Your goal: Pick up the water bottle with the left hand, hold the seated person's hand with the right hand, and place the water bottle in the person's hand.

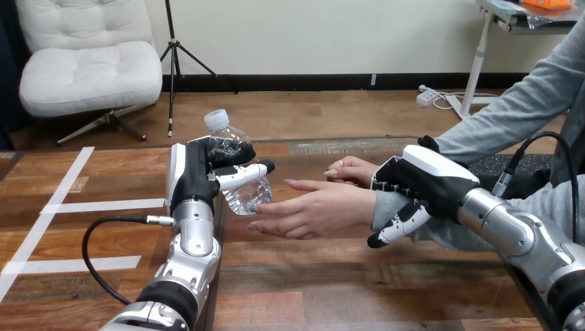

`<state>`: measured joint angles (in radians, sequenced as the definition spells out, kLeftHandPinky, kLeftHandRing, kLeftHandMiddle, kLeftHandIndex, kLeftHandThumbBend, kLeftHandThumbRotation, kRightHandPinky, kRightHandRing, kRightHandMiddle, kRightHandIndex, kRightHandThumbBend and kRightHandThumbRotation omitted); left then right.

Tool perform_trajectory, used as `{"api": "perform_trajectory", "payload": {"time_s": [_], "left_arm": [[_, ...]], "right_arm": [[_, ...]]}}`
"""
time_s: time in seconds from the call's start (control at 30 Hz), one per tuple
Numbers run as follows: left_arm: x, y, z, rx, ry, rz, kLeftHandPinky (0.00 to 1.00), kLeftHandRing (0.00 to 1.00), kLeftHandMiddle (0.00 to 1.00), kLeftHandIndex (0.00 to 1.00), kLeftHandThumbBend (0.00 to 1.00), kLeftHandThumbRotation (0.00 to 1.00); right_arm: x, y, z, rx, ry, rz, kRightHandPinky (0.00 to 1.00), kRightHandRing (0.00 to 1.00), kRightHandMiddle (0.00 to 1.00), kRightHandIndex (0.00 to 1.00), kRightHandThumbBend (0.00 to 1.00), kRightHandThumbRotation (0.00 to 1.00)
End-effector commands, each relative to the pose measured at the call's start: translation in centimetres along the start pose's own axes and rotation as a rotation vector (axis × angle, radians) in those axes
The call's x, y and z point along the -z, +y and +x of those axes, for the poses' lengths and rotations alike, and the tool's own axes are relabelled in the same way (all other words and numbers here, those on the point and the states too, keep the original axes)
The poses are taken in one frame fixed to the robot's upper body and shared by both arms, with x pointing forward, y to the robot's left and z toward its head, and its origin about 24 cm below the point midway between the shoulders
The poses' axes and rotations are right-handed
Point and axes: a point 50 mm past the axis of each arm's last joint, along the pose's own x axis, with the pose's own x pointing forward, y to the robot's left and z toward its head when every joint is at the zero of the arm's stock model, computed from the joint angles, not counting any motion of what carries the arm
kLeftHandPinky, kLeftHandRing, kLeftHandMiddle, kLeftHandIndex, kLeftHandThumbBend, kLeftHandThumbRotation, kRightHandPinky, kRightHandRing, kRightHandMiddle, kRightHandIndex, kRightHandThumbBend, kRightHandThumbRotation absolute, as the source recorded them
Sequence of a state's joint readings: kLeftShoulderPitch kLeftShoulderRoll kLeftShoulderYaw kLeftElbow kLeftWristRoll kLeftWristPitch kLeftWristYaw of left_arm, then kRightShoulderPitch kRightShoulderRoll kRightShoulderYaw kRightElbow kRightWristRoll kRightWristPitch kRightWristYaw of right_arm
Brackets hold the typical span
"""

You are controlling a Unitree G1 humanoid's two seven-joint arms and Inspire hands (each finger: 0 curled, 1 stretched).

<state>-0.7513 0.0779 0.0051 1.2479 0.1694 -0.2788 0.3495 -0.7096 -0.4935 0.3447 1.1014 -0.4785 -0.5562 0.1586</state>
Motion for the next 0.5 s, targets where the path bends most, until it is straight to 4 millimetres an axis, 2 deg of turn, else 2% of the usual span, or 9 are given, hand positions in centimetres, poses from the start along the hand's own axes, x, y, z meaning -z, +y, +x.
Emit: {"api": "perform_trajectory", "payload": {"time_s": [0.0, 0.47], "left_arm": [[-5.28, 1.05, 1.56, -0.034, -0.192, -0.014, 0.39, 0.45, 0.47, 0.5, 0.77, 0.0], [-5.22, 0.99, 1.56, -0.023, -0.184, -0.022, 0.43, 0.48, 0.48, 0.5, 0.77, 0.0]], "right_arm": [[-1.19, -3.15, 0.45, 0.082, -0.044, -0.019, 0.25, 0.28, 0.35, 0.37, 0.89, 0.0], [-1.06, -3.07, 0.42, 0.083, -0.037, -0.021, 0.25, 0.29, 0.35, 0.37, 0.88, 0.0]]}}
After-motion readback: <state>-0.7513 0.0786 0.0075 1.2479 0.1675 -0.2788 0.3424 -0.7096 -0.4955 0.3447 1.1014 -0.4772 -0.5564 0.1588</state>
